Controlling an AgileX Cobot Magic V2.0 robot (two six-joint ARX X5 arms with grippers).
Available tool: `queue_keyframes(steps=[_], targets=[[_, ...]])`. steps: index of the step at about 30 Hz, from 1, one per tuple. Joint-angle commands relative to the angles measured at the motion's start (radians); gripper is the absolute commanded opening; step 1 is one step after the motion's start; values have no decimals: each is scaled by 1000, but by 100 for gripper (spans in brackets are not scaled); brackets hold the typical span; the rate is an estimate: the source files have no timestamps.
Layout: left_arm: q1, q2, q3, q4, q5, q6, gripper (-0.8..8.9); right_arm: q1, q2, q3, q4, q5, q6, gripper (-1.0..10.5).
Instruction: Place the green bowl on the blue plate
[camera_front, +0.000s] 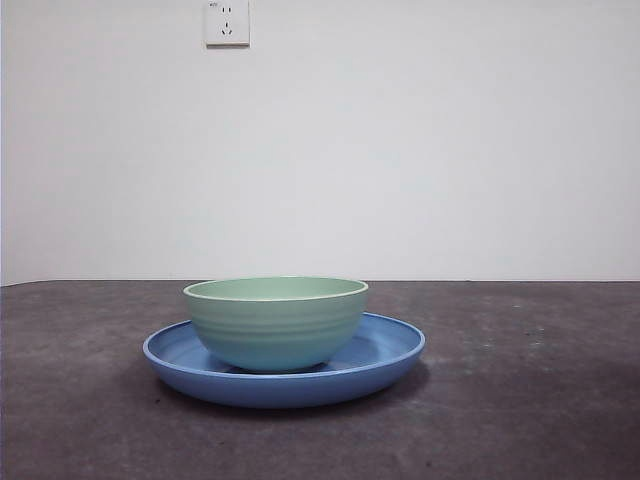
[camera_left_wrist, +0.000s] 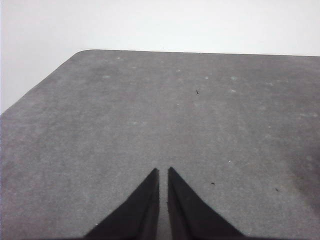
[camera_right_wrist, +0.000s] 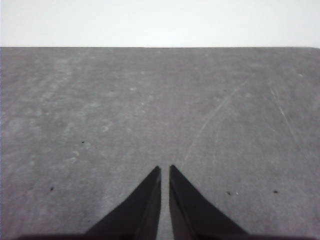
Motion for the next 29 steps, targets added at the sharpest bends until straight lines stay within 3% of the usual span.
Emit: queue_keyframes(steps=[1, 9, 29], targets=[[1, -2, -21, -4, -3, -3, 27, 21, -3, -7, -7, 4, -46, 26], [1, -2, -21, -4, -3, -3, 27, 29, -3, -7, -6, 1, -98, 26], [1, -2, -21, -4, -3, -3, 27, 29, -3, -7, 21, 3, -96, 26]])
